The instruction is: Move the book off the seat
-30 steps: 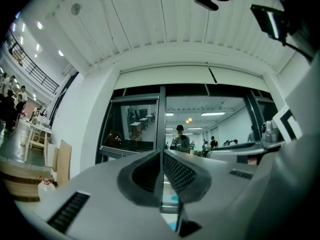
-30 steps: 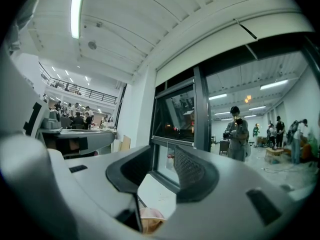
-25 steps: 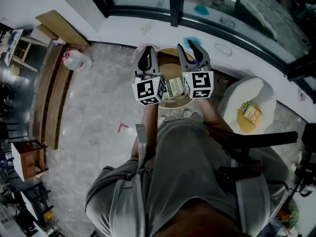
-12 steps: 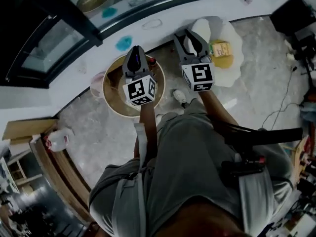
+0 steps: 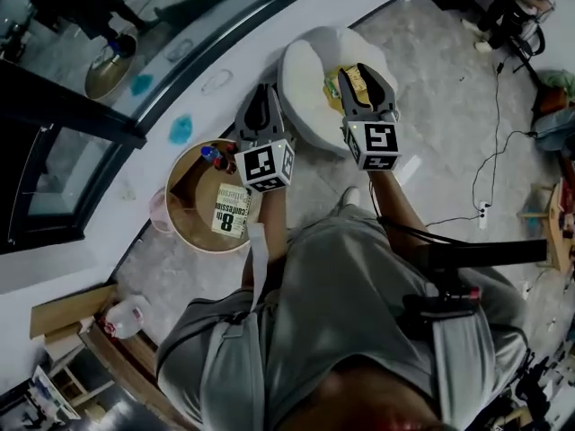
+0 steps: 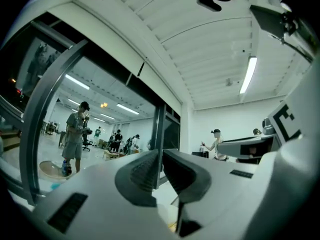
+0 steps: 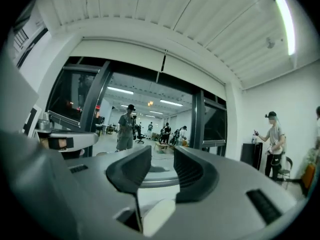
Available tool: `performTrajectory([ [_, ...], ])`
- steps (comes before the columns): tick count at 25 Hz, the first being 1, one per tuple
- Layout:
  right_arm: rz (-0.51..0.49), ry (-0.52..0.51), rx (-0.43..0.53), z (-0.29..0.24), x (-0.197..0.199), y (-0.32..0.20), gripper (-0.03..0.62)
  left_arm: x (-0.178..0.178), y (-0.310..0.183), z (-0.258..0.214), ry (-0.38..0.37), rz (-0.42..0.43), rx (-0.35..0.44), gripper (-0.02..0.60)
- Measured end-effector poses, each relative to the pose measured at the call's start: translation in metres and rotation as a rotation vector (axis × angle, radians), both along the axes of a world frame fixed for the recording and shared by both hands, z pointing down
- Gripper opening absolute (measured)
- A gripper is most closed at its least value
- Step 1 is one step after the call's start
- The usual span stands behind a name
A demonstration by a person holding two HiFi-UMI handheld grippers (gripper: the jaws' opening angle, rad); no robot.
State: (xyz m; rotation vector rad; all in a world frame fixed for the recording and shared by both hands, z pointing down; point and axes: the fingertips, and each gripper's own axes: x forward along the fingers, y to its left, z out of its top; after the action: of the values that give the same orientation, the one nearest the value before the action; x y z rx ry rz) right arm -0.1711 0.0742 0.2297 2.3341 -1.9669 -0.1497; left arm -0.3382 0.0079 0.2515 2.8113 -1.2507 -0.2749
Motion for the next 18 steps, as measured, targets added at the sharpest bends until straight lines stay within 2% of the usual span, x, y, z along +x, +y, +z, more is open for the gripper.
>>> performTrajectory([
  [5,-0.082,-0.023,0.075,-0.013,0.051,-0.006,0.147,0.089,0.007,-0.028,-0.026,0.015,0.075,0.026],
  [8,-0.12,-0.028,0.11,-0.011,0.085,-0.02,0.147,0.135,0.004,-0.027,-0.045,0.018,0.098,0.026],
  [10,-0.146,-0.023,0.122,-0.007,0.107,-0.032,0.147,0.161,0.0,-0.021,-0.066,0.012,0.096,0.026],
  [14,-0.182,-0.026,0.07,0.008,0.151,-0.039,0.147,0.207,0.012,-0.008,-0.121,0.014,0.045,0.026],
  [18,-0.191,-0.036,0.08,0.006,0.199,-0.071,0.147,0.254,-0.017,-0.008,-0.151,0.013,0.037,0.026],
])
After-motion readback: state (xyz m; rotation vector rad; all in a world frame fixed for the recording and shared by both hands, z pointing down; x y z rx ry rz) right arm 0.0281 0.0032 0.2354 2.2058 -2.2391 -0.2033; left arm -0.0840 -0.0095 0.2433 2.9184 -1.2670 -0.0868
